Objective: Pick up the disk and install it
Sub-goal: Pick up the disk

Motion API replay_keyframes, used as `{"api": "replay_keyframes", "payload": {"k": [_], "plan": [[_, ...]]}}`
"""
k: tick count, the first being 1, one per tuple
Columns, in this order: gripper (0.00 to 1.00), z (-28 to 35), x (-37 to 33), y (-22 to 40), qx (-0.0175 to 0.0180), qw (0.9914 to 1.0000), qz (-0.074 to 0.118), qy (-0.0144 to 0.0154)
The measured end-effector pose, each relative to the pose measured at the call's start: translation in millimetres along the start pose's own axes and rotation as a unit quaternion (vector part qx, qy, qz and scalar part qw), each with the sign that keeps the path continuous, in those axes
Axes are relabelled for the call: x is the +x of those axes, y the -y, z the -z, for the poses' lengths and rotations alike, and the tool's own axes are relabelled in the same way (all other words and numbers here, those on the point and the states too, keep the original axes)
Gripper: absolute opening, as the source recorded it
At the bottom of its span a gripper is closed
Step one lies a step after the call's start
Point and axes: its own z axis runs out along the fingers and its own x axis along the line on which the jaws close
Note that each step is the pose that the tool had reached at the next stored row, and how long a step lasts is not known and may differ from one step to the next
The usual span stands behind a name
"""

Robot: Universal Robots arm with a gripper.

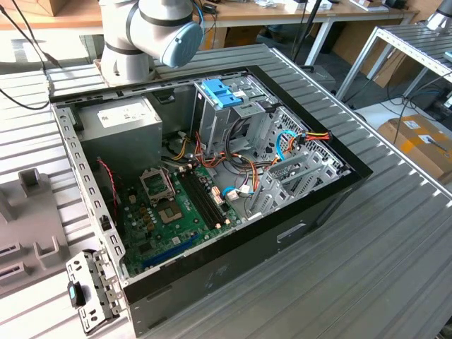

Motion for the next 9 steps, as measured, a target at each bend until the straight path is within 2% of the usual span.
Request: {"api": "replay_keyframes", "payload": {"k": [9], "plan": [[0.36, 5.7, -0.3, -0.3, 0.0000, 1.00000, 0.000, 0.0004]]}}
